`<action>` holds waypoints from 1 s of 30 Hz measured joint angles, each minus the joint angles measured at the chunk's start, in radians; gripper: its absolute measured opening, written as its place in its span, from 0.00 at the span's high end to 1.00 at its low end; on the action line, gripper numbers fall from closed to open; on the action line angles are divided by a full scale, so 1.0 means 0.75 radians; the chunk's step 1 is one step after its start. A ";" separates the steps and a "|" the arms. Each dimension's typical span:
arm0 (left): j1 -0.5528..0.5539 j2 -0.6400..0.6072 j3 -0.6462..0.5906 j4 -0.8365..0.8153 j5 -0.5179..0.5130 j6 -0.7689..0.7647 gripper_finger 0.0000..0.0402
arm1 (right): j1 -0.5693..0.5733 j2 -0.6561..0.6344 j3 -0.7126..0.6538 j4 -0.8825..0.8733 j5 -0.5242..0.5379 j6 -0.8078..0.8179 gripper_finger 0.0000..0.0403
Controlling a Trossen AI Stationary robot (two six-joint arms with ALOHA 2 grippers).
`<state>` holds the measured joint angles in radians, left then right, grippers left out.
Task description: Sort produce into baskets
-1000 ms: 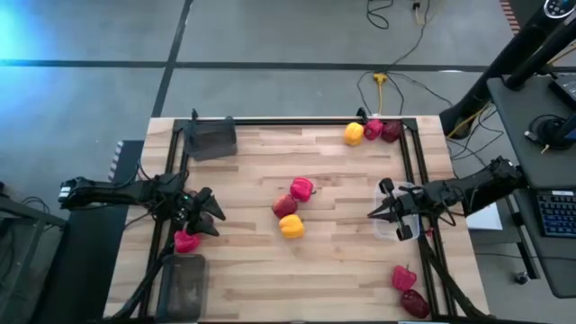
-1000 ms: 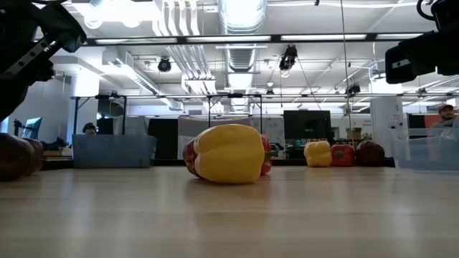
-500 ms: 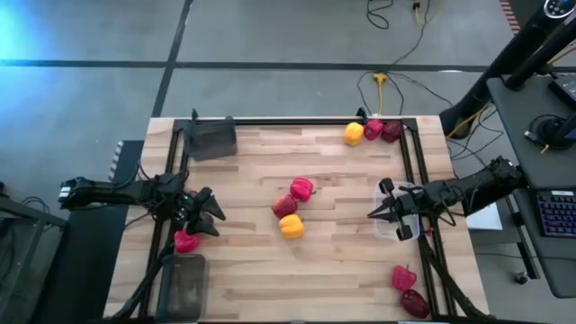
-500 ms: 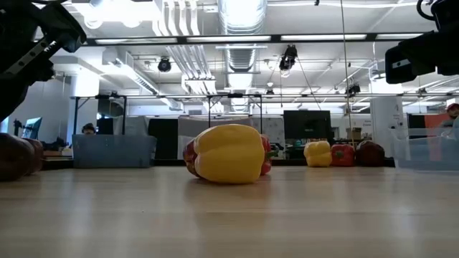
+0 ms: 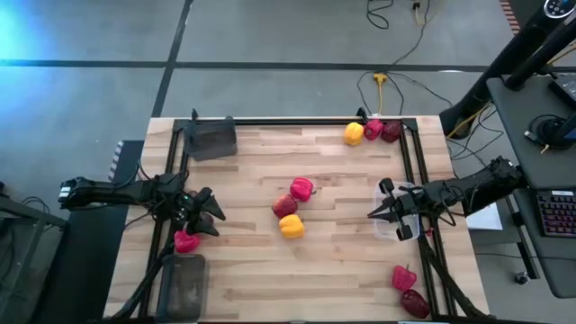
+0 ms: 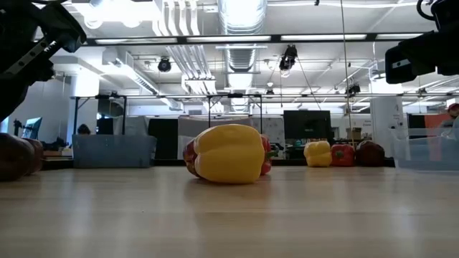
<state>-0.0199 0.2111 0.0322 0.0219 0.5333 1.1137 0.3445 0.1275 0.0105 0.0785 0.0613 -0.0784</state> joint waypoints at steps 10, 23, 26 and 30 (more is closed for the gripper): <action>0.000 0.000 0.000 -0.001 0.000 0.000 0.01 | 0.000 0.000 0.000 0.000 0.000 -0.001 0.97; 0.001 -0.001 0.001 0.000 0.000 -0.001 0.01 | 0.000 0.000 0.000 0.000 0.071 -0.035 0.97; 0.004 -0.008 0.016 0.028 -0.026 -0.044 0.01 | 0.000 0.000 0.000 0.000 0.071 -0.036 0.97; 0.004 -0.003 0.040 0.295 -0.041 -0.430 0.01 | 0.000 0.000 0.000 0.000 0.071 -0.035 0.97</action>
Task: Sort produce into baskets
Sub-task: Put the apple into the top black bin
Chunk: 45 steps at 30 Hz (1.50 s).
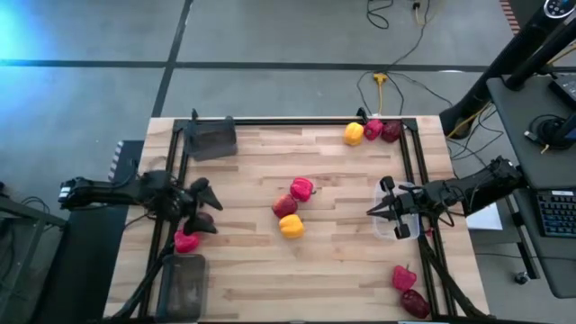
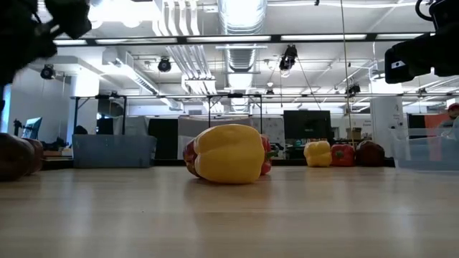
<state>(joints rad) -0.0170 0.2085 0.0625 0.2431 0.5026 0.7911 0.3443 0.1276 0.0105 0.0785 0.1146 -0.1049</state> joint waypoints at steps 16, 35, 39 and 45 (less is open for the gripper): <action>0.002 0.001 0.325 0.187 -0.239 0.057 0.01 | 0.000 0.000 0.000 0.000 -0.001 0.000 0.97; 0.001 0.038 1.012 0.154 -0.139 -0.396 0.01 | 0.000 0.000 0.000 0.000 -0.001 0.000 0.97; 0.001 0.064 1.129 -0.040 -0.150 -0.783 0.01 | 0.000 0.000 0.000 0.001 -0.001 0.000 0.97; 0.001 0.010 1.078 -0.209 -0.163 -1.117 0.01 | 0.000 0.000 0.000 0.001 -0.001 0.000 0.97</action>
<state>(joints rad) -0.0162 0.2160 0.8711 0.0864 0.3801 -0.0469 0.3443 0.1276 0.0105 0.0792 0.1135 -0.1050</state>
